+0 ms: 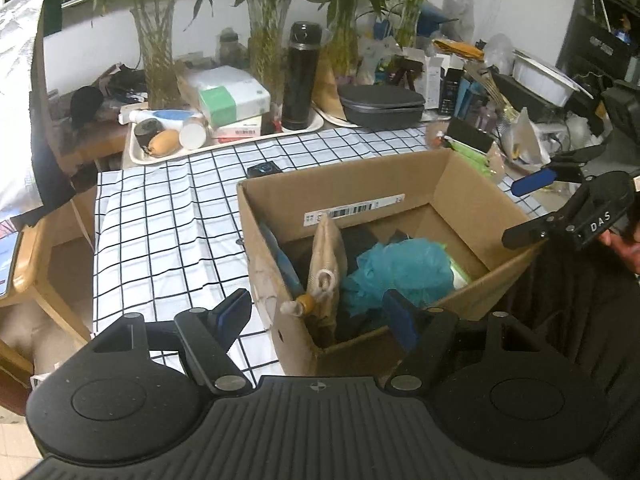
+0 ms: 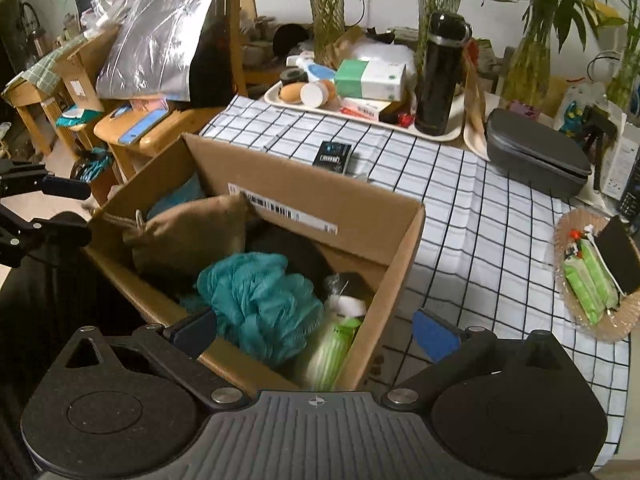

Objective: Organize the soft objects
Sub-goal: 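Move the left gripper toward the small black cartoon-printed box on the cloth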

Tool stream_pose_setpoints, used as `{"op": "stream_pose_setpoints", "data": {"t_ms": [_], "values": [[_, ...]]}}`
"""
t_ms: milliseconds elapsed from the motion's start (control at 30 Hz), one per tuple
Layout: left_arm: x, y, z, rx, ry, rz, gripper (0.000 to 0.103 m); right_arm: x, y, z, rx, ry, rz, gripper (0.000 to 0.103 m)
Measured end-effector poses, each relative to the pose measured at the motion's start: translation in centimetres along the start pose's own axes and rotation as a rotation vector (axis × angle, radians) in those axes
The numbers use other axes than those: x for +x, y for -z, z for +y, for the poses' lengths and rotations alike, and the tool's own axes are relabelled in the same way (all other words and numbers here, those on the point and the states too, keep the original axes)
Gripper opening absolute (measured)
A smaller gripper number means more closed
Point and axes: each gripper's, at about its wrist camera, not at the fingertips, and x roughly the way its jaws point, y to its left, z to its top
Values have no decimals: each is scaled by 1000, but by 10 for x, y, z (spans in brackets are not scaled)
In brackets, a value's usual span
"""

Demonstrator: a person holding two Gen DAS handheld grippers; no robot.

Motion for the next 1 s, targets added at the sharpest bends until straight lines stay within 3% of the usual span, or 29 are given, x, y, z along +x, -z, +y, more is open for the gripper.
{"op": "stream_pose_setpoints", "data": {"t_ms": [1000], "values": [[24, -33, 23, 2, 10, -65, 72, 12, -24, -44, 125, 31, -108, 103]]}}
